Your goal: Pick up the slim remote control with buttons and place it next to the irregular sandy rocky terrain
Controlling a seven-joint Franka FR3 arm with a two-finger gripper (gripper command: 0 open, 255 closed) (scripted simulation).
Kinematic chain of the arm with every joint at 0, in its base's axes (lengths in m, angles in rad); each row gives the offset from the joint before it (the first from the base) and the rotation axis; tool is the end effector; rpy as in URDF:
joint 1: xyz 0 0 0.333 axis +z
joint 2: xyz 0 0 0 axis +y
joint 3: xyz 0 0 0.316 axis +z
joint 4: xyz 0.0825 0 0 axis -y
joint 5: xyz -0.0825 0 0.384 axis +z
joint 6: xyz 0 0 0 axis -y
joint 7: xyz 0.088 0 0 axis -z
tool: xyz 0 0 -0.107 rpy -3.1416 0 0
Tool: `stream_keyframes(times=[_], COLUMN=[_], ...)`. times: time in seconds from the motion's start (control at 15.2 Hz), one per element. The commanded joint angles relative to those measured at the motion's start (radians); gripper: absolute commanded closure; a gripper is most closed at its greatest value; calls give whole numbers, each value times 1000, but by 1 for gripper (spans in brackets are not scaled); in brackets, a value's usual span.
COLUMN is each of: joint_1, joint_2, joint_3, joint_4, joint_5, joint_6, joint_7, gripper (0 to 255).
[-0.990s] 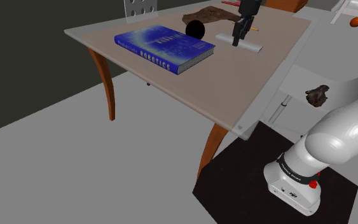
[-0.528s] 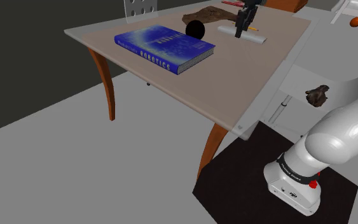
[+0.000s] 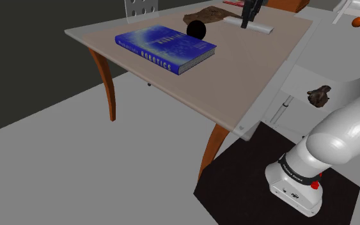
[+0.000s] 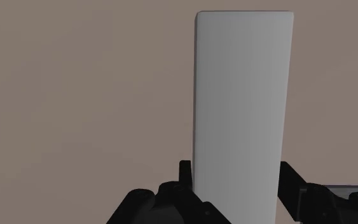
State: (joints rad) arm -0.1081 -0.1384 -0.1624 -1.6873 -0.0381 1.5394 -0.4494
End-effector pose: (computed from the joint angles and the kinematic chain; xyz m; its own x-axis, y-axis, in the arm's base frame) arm 0.4866 -0.1456 0.6394 0.9838 0.1785 -0.0170 0.1787 -0.9839 0.0093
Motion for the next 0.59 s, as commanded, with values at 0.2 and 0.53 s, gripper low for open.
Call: stream_keyframes(times=[0.2, 0.53], joint_1=[-51, -116], joint_2=[113, 264], joint_3=[-67, -125], joint_4=[128, 311], joint_5=[15, 55], joint_6=[-14, -50], joint_7=[-120, -239], gripper=[255, 255])
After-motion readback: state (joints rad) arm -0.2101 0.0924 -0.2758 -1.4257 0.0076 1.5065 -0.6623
